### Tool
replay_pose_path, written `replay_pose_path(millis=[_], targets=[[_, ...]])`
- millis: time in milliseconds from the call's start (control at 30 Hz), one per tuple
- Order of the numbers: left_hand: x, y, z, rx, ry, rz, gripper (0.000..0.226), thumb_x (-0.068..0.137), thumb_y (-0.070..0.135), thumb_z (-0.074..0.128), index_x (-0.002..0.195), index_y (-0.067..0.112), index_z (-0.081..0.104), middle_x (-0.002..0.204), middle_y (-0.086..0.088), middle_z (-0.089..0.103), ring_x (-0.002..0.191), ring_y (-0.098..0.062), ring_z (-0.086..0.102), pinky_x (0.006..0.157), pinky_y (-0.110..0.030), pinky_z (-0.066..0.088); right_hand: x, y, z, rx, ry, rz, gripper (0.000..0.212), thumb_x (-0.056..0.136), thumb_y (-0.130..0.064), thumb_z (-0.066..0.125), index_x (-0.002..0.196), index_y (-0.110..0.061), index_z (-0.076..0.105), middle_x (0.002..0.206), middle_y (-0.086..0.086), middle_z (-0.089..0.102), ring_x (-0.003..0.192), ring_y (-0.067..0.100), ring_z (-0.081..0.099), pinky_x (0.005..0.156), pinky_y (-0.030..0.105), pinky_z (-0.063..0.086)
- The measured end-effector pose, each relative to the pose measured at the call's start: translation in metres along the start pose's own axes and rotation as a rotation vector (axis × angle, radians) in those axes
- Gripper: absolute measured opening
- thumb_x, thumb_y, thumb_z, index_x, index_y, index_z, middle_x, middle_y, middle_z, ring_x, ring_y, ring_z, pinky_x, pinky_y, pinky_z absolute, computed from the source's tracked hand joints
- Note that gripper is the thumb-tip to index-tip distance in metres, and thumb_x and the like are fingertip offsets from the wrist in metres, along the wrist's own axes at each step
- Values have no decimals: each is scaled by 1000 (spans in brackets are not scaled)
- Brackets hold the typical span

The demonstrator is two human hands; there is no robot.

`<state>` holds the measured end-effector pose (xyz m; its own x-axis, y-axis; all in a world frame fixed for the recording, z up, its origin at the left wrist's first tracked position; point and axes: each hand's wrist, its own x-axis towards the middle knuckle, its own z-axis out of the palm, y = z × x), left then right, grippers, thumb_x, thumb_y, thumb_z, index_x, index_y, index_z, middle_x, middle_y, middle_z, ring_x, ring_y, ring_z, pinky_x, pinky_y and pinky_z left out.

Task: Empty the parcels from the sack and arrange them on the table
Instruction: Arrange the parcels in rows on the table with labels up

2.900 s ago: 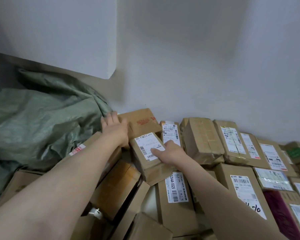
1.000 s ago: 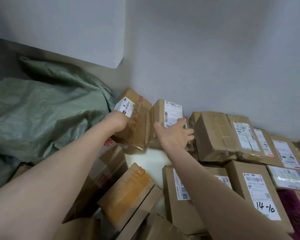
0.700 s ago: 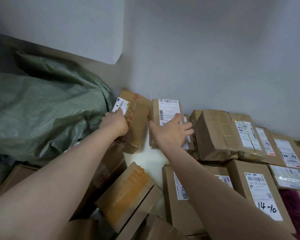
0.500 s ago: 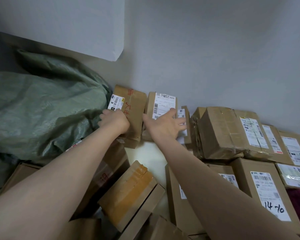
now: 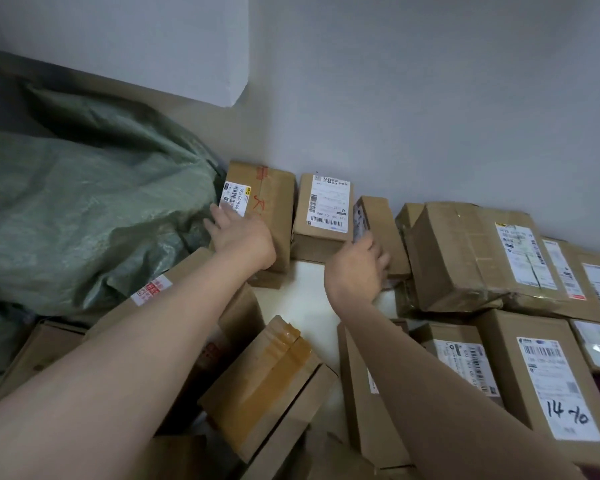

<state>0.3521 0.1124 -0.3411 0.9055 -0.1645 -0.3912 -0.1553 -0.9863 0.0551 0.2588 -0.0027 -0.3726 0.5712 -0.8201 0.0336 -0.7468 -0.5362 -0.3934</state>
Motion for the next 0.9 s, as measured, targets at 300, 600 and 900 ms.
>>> replay_pose_path(millis=[300,600,900], targets=[[-25,56,18,-127,164,550,76,92,24,56,154,32,13,163,0,-6,149,-24,-14,119,-50,-9,16,32,-18,-321,-116,8,59,86,-23,61,135,-3,36,147,29,27,133,40,28,103,37,39],[-23,46,33,-99,100,548,82,90,16,58,154,38,12,163,4,-5,149,-19,-15,120,-50,3,16,30,-27,-177,-101,-15,44,97,-23,49,129,1,31,136,26,36,125,39,38,94,35,42],[-25,47,36,-109,151,511,81,88,13,57,153,37,15,163,2,-2,149,-20,-13,120,-52,3,22,48,-29,-465,-234,-180,78,89,-8,59,151,-11,13,145,21,27,132,33,29,93,34,45]])
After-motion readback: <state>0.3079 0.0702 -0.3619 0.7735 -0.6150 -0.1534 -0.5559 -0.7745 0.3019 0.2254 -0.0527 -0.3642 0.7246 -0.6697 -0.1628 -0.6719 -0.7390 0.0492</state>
